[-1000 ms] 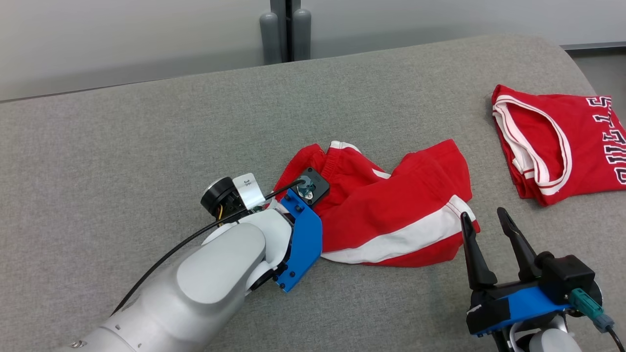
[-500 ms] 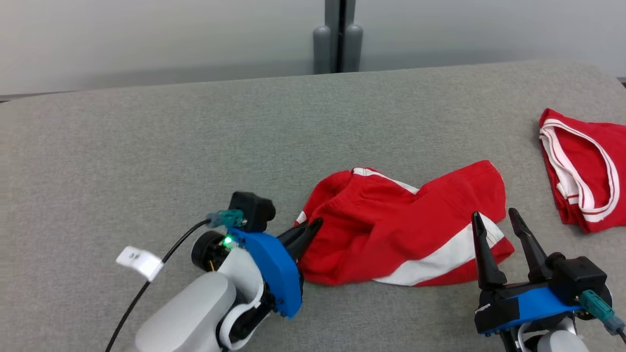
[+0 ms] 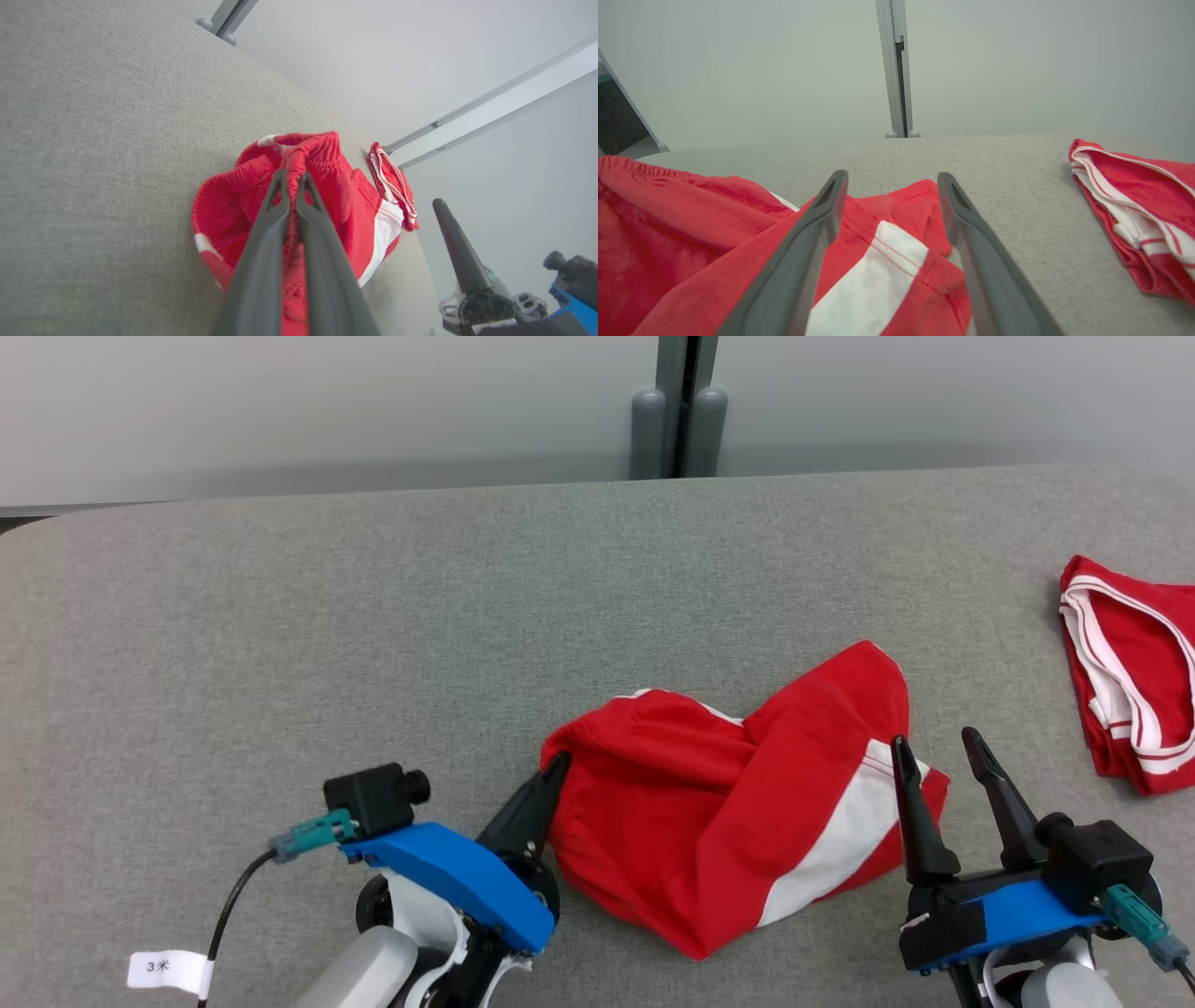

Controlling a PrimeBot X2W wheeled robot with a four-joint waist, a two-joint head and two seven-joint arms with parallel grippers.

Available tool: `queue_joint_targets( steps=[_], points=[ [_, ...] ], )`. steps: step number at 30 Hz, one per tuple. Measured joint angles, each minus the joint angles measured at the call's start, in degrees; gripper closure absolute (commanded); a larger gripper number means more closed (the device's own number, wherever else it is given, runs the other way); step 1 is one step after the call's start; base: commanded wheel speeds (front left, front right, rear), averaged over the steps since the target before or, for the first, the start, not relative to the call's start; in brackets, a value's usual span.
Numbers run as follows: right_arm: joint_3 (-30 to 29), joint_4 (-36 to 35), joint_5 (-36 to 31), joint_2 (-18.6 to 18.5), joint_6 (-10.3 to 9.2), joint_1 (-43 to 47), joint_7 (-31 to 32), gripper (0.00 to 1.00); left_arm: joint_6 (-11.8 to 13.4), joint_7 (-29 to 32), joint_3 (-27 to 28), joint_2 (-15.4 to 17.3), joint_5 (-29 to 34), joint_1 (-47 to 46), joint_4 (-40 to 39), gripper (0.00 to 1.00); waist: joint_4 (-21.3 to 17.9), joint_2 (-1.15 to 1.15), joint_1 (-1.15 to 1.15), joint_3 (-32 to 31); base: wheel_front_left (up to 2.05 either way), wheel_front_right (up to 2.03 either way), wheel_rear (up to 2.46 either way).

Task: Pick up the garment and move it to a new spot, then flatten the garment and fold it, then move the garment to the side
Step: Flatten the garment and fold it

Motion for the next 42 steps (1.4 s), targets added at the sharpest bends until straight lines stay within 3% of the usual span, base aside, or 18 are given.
queue_joint_targets(
  steps=[3,10,19,26,27,28,29,35,42],
  points=[
    [0.2,0.0,0.1,0.0,0.0,-0.1,-0.1,0.0,0.8,-2.0,4.5,-3.0,-4.8,0.0,2.1,1.0,-1.1,0.0,0.0,0.6,0.0,0.0,0.0],
    [1.7,0.3,0.7,0.0,0.0,-1.4,-0.5,0.0,2.8,-8.9,13.6,-8.4,-9.4,-6.1,17.4,1.0,-4.3,0.0,0.0,2.1,0.0,0.0,0.0],
    [2.6,0.9,1.0,0.0,0.0,-1.7,-1.0,0.0,0.8,-13.8,20.5,-10.2,-11.8,-14.4,32.6,1.0,-6.7,0.0,0.0,2.8,0.0,0.0,0.0],
    [3.3,1.2,1.1,0.0,0.0,-2.5,-1.2,0.0,-1.8,-15.7,22.9,-10.4,-9.0,-18.6,40.1,1.0,-6.9,0.0,0.0,3.3,0.0,0.0,0.0],
    [3.4,1.2,1.1,0.0,0.0,-2.5,-1.2,0.0,-2.7,-15.8,23.2,-10.4,-8.2,-19.1,40.9,0.87,-6.9,0.0,0.0,3.3,0.0,0.0,0.0],
    [3.4,1.2,1.0,0.0,0.0,-2.5,-1.2,0.0,-3.4,-15.8,23.3,-10.4,-7.3,-19.4,41.5,0.54,-6.8,0.0,0.0,3.4,0.0,0.0,0.0],
    [3.3,1.3,1.0,0.0,0.0,-2.6,-1.2,0.0,-4.2,-15.9,23.4,-10.4,-6.1,-19.6,42.1,0.0,-6.6,0.0,0.0,3.4,0.0,0.0,0.0],
    [2.8,1.2,0.7,0.0,0.0,-2.7,-1.0,0.0,-8.2,-15.9,25.7,-10.8,3.3,-19.3,41.9,0.0,-4.7,0.0,0.0,2.7,0.0,0.0,0.0],
    [2.7,0.7,0.2,0.0,0.0,-2.4,0.1,0.0,-10.6,-15.9,28.1,-11.4,12.9,-14.1,37.0,0.0,-2.6,0.0,0.0,0.3,0.0,0.0,0.0]
  ],
)
